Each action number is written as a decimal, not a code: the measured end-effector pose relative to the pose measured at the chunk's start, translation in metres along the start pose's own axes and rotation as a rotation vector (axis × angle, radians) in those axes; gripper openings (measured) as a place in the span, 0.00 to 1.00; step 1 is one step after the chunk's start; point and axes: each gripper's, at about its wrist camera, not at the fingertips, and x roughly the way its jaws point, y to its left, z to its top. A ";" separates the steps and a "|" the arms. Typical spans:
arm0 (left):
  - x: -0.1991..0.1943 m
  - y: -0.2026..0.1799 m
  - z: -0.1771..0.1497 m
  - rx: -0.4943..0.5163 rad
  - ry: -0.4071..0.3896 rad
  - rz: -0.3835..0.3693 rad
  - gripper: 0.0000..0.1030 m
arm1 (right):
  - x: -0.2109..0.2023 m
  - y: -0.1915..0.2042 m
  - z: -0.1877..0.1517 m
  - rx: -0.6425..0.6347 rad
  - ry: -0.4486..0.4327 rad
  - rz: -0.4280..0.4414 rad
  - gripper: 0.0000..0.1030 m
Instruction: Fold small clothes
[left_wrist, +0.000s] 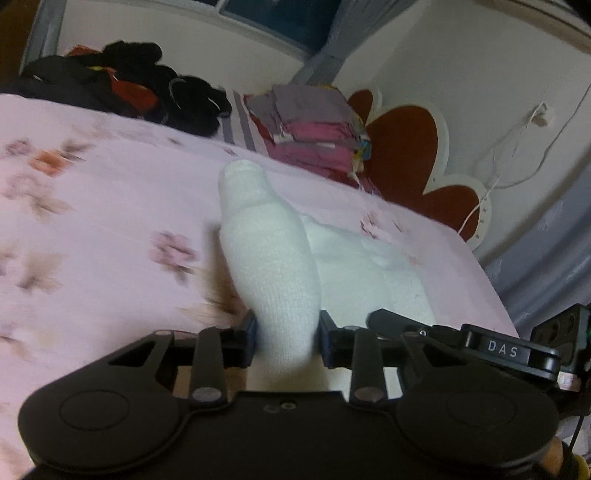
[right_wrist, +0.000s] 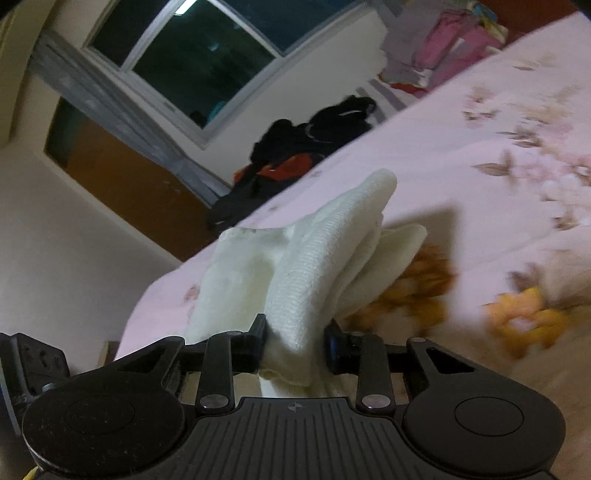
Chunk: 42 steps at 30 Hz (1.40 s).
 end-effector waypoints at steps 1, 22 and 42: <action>-0.013 0.011 0.002 0.004 -0.009 0.001 0.30 | 0.005 0.014 -0.006 -0.004 -0.002 0.004 0.30; -0.158 0.269 0.031 -0.021 -0.038 0.179 0.30 | 0.232 0.211 -0.137 -0.022 0.091 0.061 0.30; -0.174 0.285 0.028 0.101 -0.138 0.246 0.48 | 0.231 0.235 -0.131 -0.209 -0.026 -0.184 0.32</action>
